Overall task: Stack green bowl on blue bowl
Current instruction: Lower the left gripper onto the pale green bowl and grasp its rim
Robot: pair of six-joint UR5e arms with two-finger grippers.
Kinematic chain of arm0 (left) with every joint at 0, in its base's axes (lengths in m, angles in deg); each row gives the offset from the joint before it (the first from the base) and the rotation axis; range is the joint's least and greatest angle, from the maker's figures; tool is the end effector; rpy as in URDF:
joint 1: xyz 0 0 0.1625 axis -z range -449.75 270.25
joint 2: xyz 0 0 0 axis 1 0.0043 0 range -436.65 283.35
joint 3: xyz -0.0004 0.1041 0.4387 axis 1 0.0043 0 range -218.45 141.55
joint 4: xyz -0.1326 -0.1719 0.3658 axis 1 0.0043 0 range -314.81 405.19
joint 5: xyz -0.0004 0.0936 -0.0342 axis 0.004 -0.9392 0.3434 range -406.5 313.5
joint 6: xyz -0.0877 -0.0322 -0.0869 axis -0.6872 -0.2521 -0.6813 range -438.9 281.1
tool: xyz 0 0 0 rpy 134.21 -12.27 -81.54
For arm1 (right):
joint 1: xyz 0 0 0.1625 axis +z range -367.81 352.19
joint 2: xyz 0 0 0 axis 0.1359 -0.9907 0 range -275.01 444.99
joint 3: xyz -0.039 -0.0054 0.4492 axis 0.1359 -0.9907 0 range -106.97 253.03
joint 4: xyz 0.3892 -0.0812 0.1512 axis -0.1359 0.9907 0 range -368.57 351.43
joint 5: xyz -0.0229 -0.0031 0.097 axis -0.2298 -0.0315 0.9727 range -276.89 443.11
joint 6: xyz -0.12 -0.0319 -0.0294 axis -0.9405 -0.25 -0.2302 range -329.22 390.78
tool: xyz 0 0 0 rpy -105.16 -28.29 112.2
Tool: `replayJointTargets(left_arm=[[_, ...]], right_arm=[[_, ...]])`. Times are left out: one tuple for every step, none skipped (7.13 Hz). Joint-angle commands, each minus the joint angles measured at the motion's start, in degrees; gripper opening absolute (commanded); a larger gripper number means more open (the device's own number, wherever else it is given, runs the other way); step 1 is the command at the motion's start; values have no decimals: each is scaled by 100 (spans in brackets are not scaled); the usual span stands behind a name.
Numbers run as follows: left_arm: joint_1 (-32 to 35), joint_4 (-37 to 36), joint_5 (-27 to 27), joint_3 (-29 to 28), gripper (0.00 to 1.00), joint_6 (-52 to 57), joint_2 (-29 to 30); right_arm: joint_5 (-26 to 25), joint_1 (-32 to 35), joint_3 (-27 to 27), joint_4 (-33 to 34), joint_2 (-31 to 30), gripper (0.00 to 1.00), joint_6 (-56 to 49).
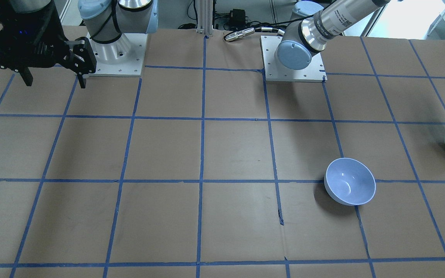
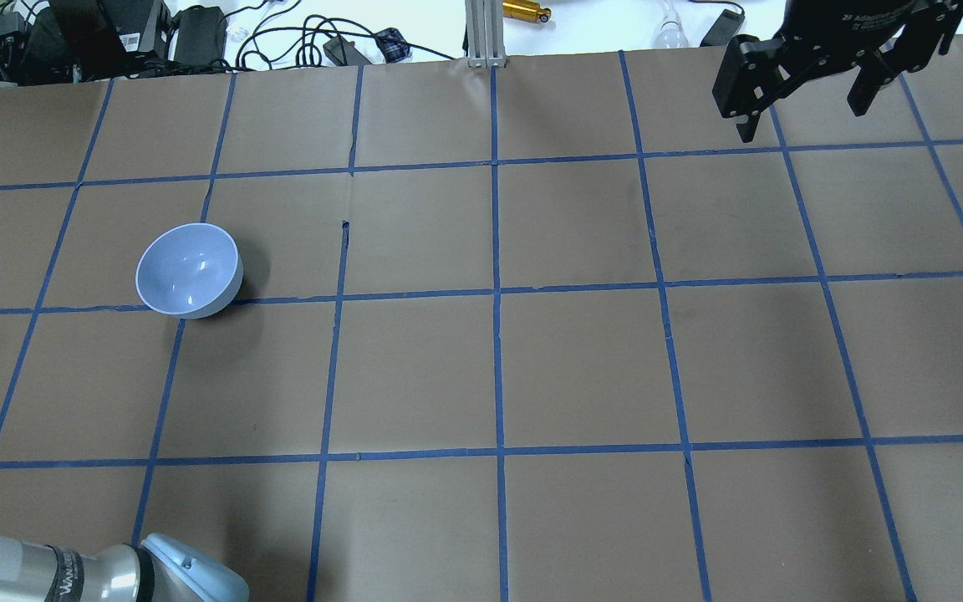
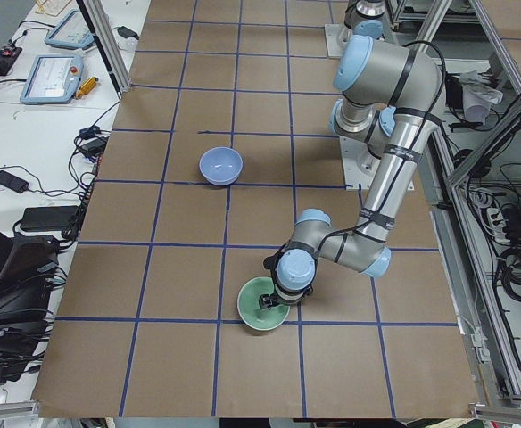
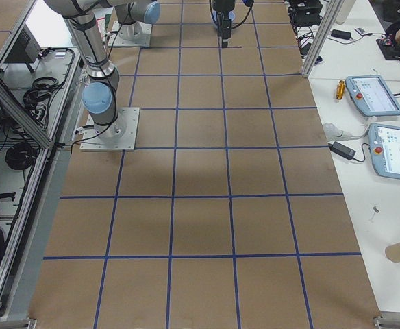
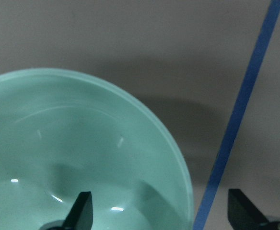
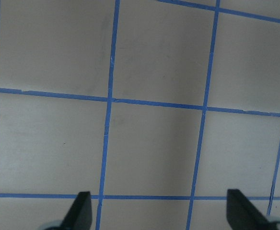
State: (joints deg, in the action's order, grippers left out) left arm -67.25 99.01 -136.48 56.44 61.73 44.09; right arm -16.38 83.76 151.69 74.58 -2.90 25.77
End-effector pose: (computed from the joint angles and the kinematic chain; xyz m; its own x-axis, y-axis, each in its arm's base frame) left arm 0.5584 -0.3756 0.1881 -0.2901 0.9570 -0.0064 0.9569 0.2902 0.0070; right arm 0.1265 -0.5168 0.5563 -0.9799 -0.1074 0.1678 -0.1134 0.9932 -0.0269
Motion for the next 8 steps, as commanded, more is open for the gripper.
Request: replayJointTargets(left_arm=[[-9,-3,-11,-6,98,-10,28],[0,-12,-72,-24,67,-1,46],[-9,-47,-90,-41,19,-10,63],[0,-64,-169,-41,0,-19,63],[0,-64,-283,-41,0,-27,55],[0,-64,-292,-24,0,-27,55],[0,-56,-310,-6,0,-27,11],[0,-56,-310,-6,0,-27,2]], right_arm=[[0,2,0,0,0,100,0],[0,-7,0,0,0,100,0],[0,-7,0,0,0,100,0],[0,1,0,0,0,100,0],[0,2,0,0,0,100,0],[0,2,0,0,0,100,0],[0,2,0,0,0,100,0],[0,2,0,0,0,100,0]])
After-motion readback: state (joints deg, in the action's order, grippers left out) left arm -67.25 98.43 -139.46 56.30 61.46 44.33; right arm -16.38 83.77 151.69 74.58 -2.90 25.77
